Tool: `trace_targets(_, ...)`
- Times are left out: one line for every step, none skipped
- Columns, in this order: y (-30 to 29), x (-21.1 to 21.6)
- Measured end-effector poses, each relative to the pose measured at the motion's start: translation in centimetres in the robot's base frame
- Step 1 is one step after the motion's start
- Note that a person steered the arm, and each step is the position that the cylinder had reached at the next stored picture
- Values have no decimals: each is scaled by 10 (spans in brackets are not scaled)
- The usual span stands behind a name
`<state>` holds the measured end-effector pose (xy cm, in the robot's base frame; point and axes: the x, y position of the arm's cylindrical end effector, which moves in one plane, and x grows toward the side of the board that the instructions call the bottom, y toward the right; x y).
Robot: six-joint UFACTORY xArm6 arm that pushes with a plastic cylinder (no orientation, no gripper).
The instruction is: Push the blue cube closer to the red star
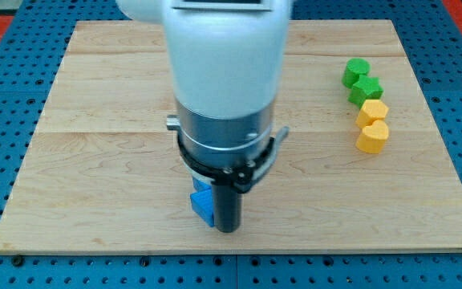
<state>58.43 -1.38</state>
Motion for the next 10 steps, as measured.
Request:
trace_targets(4, -29)
trace_targets(4, -60)
trace_targets(9, -60)
trace_targets(-14, -50)
trace_targets(-29, -41)
trace_targets(-34, -82)
trace_targets(-33, -102)
trace_targets(-89, -99)
trace_targets(-93, -119)
trace_targets(-75, -129)
